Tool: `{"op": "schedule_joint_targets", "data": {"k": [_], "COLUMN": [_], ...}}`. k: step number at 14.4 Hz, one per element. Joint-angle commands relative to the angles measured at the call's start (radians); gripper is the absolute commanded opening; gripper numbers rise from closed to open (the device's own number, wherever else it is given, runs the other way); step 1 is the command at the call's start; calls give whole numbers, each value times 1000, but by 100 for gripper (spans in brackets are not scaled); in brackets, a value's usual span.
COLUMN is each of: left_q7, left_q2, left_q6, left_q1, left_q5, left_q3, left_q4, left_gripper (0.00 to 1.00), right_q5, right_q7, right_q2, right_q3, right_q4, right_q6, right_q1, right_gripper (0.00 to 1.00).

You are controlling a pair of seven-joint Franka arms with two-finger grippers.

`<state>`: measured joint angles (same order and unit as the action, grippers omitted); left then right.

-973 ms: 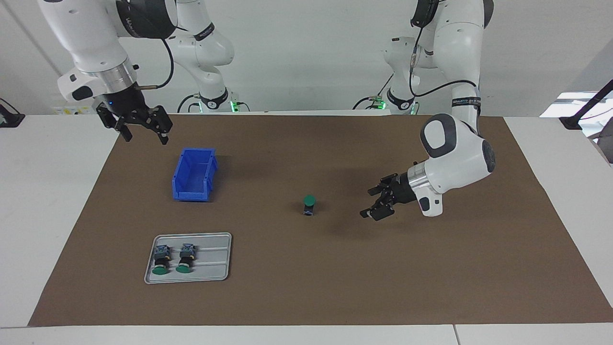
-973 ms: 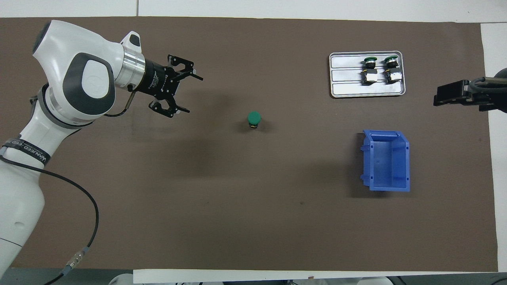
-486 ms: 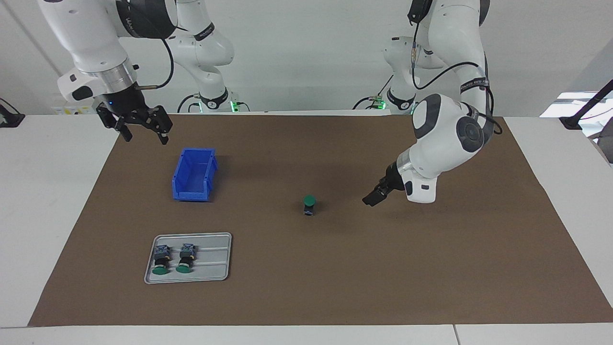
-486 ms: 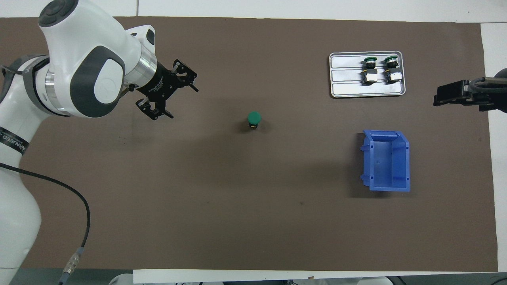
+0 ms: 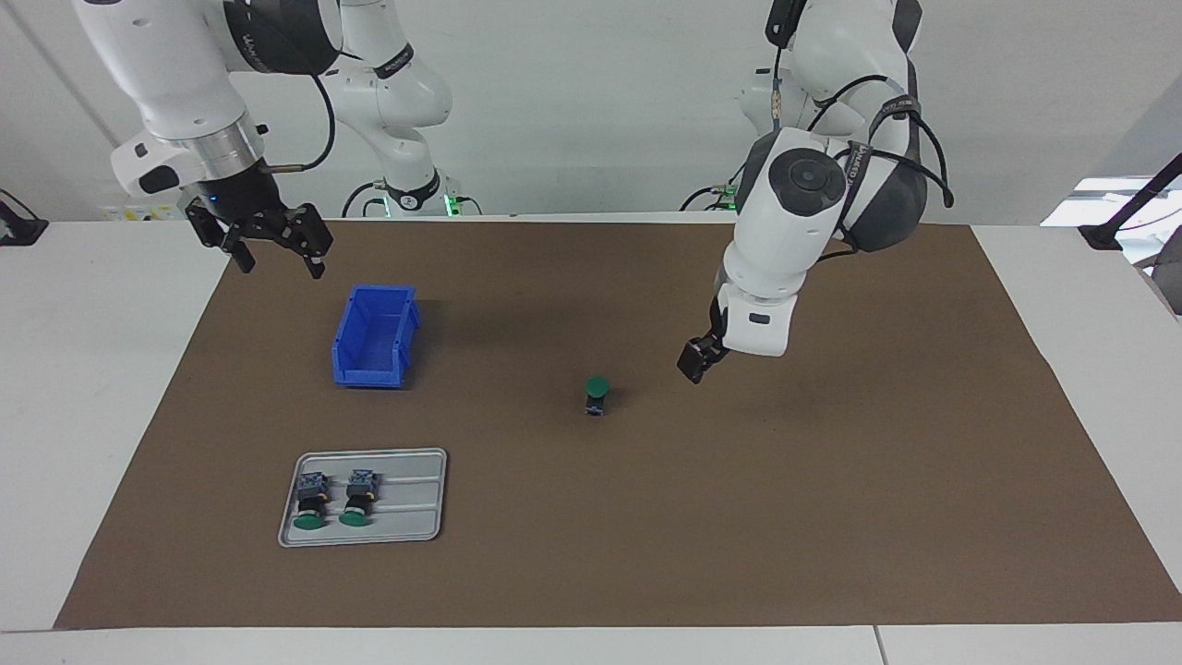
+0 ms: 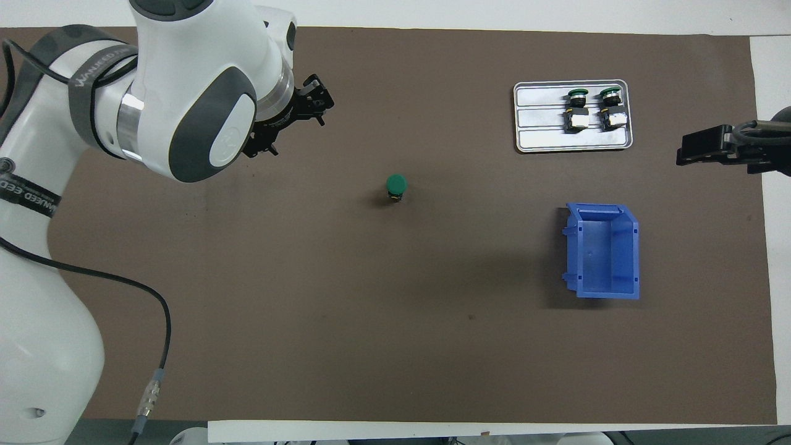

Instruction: Place and press button with both arms

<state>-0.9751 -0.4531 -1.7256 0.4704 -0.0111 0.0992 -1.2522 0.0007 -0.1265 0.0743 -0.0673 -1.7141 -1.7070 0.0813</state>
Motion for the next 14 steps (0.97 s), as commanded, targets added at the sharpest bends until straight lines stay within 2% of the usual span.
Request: {"op": "schedule_joint_targets", "data": {"k": [1,4,7,14], "left_q7": [48,59,61,116], "left_q2": [-52,-52,-74,-141], "left_q6": [-20,-52,-86,-161], "left_q1": [62,97,126,169], "left_q5": [33,34,36,26], "left_q3": [-7,-7,-6,-6], "left_q4": [76,51,17,11], "left_gripper": [59,20,0,0], "right_q5": [15,15,15,15], "right_q7": [22,22,22,22], "right_q2": [25,25,25,25], "right_q3": [0,-2,-2,-2], "right_q4": [-27,-27,-27,-27], "right_q6": [0,1,1,0], "right_q1": [9,9,9,9], "right_gripper": [99,99,99,99]}}
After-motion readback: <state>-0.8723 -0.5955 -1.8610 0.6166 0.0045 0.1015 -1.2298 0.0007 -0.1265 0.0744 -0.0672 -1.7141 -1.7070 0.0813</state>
